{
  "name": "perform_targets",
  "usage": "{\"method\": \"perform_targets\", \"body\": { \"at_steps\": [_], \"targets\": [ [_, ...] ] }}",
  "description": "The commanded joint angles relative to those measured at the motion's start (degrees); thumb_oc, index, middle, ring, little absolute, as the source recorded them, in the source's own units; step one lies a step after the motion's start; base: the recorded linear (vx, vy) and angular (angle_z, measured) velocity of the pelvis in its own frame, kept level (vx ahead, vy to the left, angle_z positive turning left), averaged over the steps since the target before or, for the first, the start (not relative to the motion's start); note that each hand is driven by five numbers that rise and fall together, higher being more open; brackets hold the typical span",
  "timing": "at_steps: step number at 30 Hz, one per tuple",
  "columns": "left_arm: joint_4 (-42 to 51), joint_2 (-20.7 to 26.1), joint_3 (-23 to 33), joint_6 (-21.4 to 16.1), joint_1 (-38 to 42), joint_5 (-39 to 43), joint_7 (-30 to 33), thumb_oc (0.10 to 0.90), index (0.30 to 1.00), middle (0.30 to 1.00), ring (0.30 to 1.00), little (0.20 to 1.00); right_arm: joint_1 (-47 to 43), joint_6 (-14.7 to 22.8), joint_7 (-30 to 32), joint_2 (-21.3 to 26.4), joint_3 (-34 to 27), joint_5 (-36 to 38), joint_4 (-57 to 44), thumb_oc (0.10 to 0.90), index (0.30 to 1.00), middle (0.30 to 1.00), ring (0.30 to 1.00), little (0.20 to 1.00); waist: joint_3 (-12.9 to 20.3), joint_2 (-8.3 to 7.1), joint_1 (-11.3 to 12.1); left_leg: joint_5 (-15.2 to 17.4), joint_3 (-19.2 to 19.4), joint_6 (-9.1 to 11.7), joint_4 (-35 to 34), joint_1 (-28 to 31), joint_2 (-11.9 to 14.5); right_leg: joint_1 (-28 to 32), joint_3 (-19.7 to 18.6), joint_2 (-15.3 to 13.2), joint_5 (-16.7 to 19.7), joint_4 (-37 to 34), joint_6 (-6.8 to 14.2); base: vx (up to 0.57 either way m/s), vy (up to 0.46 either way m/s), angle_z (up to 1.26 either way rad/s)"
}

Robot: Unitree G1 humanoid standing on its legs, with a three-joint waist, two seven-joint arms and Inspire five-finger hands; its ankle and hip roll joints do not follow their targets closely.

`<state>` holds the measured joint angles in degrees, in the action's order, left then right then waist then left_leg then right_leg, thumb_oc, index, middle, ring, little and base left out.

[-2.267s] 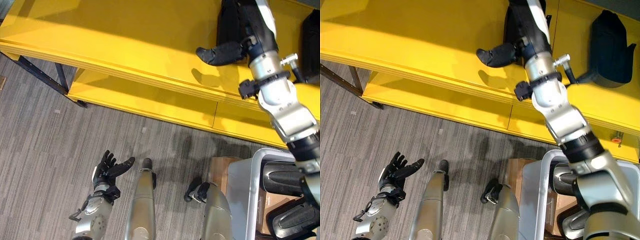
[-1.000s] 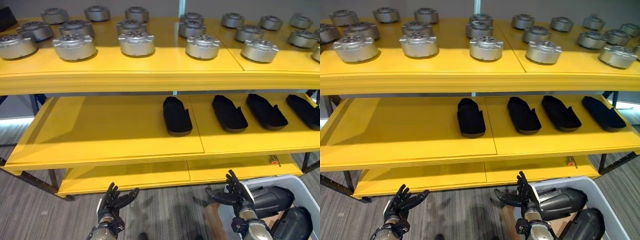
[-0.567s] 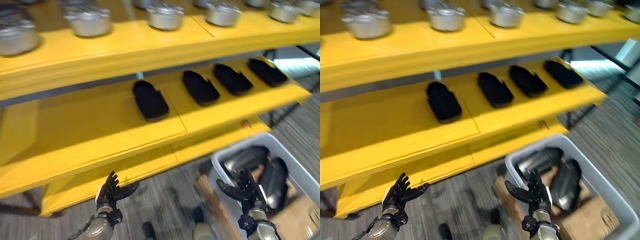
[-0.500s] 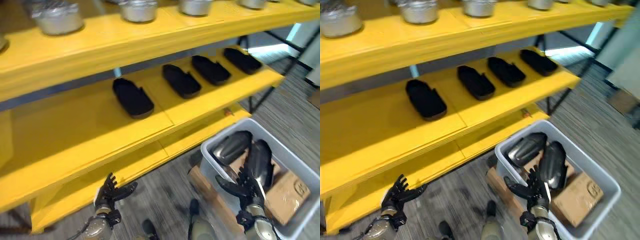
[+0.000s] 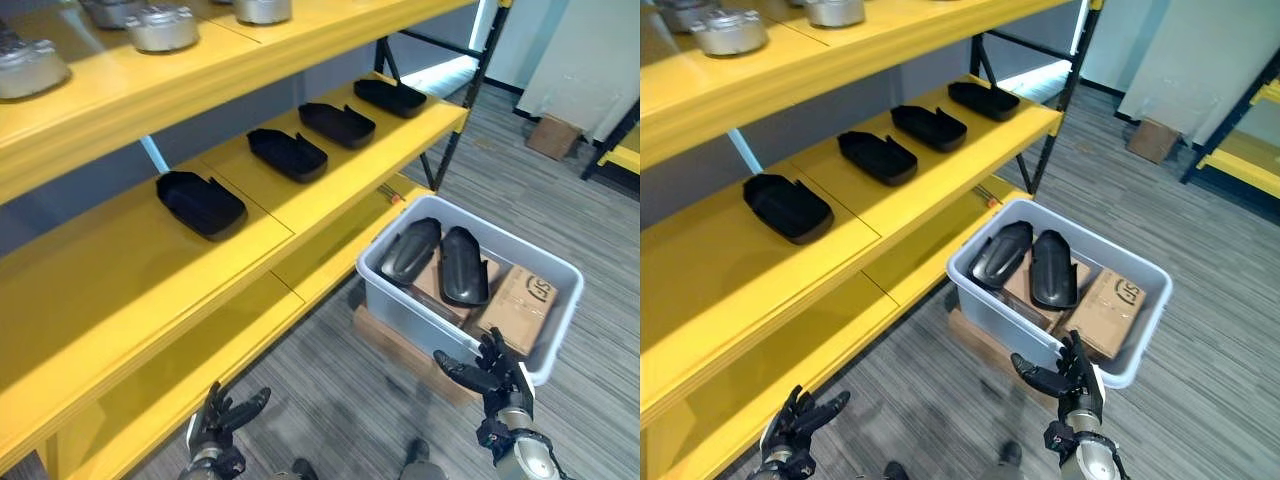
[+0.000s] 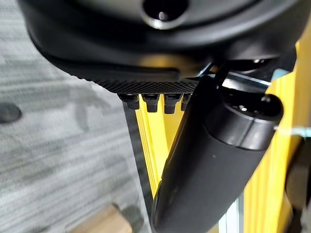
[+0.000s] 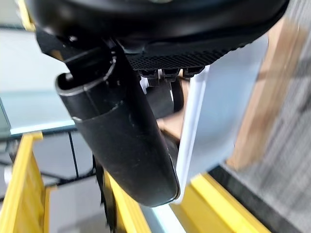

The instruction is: Move parts from the plastic box to the shelf.

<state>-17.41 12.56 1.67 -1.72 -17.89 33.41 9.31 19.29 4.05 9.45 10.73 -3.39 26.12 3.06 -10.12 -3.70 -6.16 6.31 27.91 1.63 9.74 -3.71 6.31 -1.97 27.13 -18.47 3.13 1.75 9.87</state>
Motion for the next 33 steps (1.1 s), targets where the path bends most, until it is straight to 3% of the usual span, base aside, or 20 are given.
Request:
{"method": "perform_targets", "body": {
  "at_steps": [1,9,10,11,12,13,15,17,18,21,23,26,30,31,32,33],
  "targets": [
    [5.83,1.51,-0.37,-4.58,2.93,-0.81,-1.15,0.900,1.000,1.000,1.000,1.000,-4.67,7.24,0.52,1.36,-4.17,2.01,-3.94,0.900,1.000,1.000,1.000,1.000,1.51,2.05,-0.86,-2.53,2.41,2.74,-7.39,9.29,6.59,-0.19,-0.15,3.36,-0.02,0.00,0.37,0.11,-0.175,0.08],
    [6.73,1.47,-1.17,-5.33,4.81,-0.30,-0.56,0.900,1.000,1.000,1.000,1.000,-4.69,7.89,0.04,3.28,-4.14,1.11,-4.76,0.900,1.000,1.000,1.000,1.000,0.74,3.21,-2.89,-6.58,4.35,6.47,-3.38,9.23,13.18,-2.48,-3.68,9.50,-4.24,1.17,-2.89,0.11,-0.207,-0.21],
    [6.85,1.50,-0.95,-5.40,4.70,-0.20,-0.42,0.900,1.000,1.000,1.000,1.000,-5.00,8.15,0.14,3.70,-3.60,1.00,-4.51,0.900,1.000,1.000,1.000,1.000,0.13,2.99,-2.59,-8.73,3.44,7.04,1.76,8.52,15.73,-2.09,-5.29,12.15,-5.32,0.74,-4.54,0.16,-0.281,-0.44],
    [7.06,1.59,-0.88,-5.50,4.64,-0.23,-0.30,0.900,1.000,1.000,1.000,1.000,-4.87,8.16,-0.13,4.19,-3.27,0.65,-4.90,0.900,1.000,1.000,1.000,1.000,-0.43,2.75,-2.13,-10.01,1.83,6.92,4.73,7.92,16.30,-1.67,-6.20,13.35,-5.83,0.56,-5.33,0.20,-0.420,-0.83],
    [7.23,1.57,-0.99,-5.56,4.77,-0.16,-0.23,0.900,1.000,1.000,1.000,1.000,-4.46,8.11,-0.57,4.86,-3.02,0.38,-5.68,0.900,1.000,1.000,1.000,1.000,-1.76,2.28,-1.17,-10.38,-2.36,6.55,11.08,5.23,16.59,-0.35,-7.17,15.13,-7.09,-0.08,-6.93,0.12,-0.278,-0.96],
    [7.22,1.52,-1.03,-5.65,4.62,-0.04,0.14,0.900,1.000,1.000,1.000,1.000,-4.19,8.18,-0.99,5.26,-2.73,0.53,-5.73,0.900,1.000,1.000,1.000,1.000,-2.21,2.10,-0.72,-10.25,-5.79,5.81,13.51,3.68,15.60,-0.12,-7.90,15.75,-7.88,-0.08,-7.58,0.08,-0.180,-0.85],
    [6.83,0.78,-0.62,-5.47,3.89,0.06,0.15,0.900,1.000,1.000,1.000,1.000,-4.52,7.69,-2.68,5.95,-1.68,1.25,-5.26,0.900,1.000,1.000,1.000,1.000,-3.16,0.69,1.56,-3.57,-16.29,1.81,13.18,-2.62,5.78,0.35,-11.41,16.11,-8.63,-0.18,-7.42,0.08,-0.011,-0.35],
    [6.73,0.69,-0.44,-5.44,3.22,0.01,0.03,0.900,1.000,1.000,1.000,1.000,-4.35,7.43,-3.21,5.97,-1.35,1.38,-5.02,0.900,1.000,1.000,1.000,1.000,-3.11,0.17,2.06,-1.95,-18.20,0.98,11.29,-3.38,4.12,0.48,-12.50,15.99,-8.67,0.00,-7.07,0.11,0.019,-1.18],
    [6.67,0.54,-0.21,-5.79,2.79,0.34,0.13,0.900,1.000,1.000,1.000,1.000,-5.09,7.38,-3.91,6.02,-0.65,2.09,-4.38,0.900,1.000,1.000,1.000,1.000,-3.42,-1.05,3.70,-2.89,-23.04,0.33,7.47,-8.50,0.21,0.70,-13.81,15.25,-7.95,-0.11,-6.81,0.16,0.030,-1.02],
    [6.68,0.43,0.08,-6.18,2.45,0.41,-0.06,0.900,1.000,1.000,1.000,1.000,-6.05,7.32,-4.26,6.22,0.40,1.80,-2.94,0.900,1.000,1.000,1.000,1.000,-3.92,-0.23,5.64,-11.40,-25.71,2.17,-2.93,-11.86,0.33,3.09,-16.01,17.33,-8.82,-0.44,-6.92,0.20,0.056,-0.67],
    [6.34,0.53,0.33,-6.40,2.76,0.52,0.08,0.900,1.000,1.000,1.000,1.000,-6.69,7.21,-4.30,6.52,0.97,1.30,-2.48,0.900,1.000,1.000,1.000,1.000,-4.70,0.48,7.48,-14.23,-30.28,3.03,-10.66,-13.97,0.19,4.40,-18.54,18.22,-10.77,1.13,-7.24,0.24,0.106,-0.51],
    [5.71,-0.21,1.10,-6.48,2.33,1.17,-0.03,0.900,1.000,1.000,1.000,1.000,-6.54,6.63,-5.37,6.70,1.68,1.65,-2.39,0.900,1.000,1.000,1.000,1.000,-4.54,1.60,8.63,-16.54,-35.10,4.03,-12.40,-12.61,1.24,6.50,-22.96,19.78,-13.65,3.19,-7.60,0.24,0.146,-0.90],
    [6.03,-0.70,0.73,-6.23,1.63,1.86,-0.35,0.900,1.000,1.000,1.000,1.000,-4.92,5.89,-6.61,5.59,2.13,1.71,-2.73,0.900,1.000,1.000,1.000,1.000,-3.07,2.18,8.81,-18.72,-35.10,4.24,-13.96,-9.28,2.24,8.38,-24.29,19.78,-15.36,3.69,-7.42,0.20,0.163,-0.98],
    [6.22,-0.44,0.52,-6.08,1.54,1.91,-0.55,0.900,1.000,1.000,1.000,1.000,-4.58,5.69,-6.65,5.43,2.07,1.50,-2.95,0.900,1.000,1.000,1.000,1.000,-2.78,2.04,8.76,-18.65,-34.88,4.15,-13.70,-8.80,2.00,8.86,-24.43,19.34,-15.46,3.50,-7.34,0.37,0.330,-0.72],
    [6.39,0.84,-0.33,-5.90,2.09,1.68,-0.82,0.900,1.000,1.000,1.000,1.000,-4.15,5.24,-6.77,5.07,1.56,1.54,-4.02,0.900,1.000,1.000,1.000,1.000,-1.69,1.19,8.20,-17.02,-33.47,2.97,-11.56,-8.99,0.39,9.71,-24.06,16.94,-15.78,3.52,-6.06,0.28,0.260,-0.73],
    [6.38,0.86,-0.34,-5.91,2.09,1.68,-0.82,0.900,1.000,1.000,1.000,1.000,-4.13,5.23,-6.76,5.05,1.56,1.53,-4.04,0.900,1.000,1.000,1.000,1.000,-1.64,1.14,8.20,-16.97,-33.46,2.95,-11.48,-9.06,0.33,9.67,-24.05,16.89,-15.82,3.53,-6.04,0.28,0.285,-0.50]
  ]
}}
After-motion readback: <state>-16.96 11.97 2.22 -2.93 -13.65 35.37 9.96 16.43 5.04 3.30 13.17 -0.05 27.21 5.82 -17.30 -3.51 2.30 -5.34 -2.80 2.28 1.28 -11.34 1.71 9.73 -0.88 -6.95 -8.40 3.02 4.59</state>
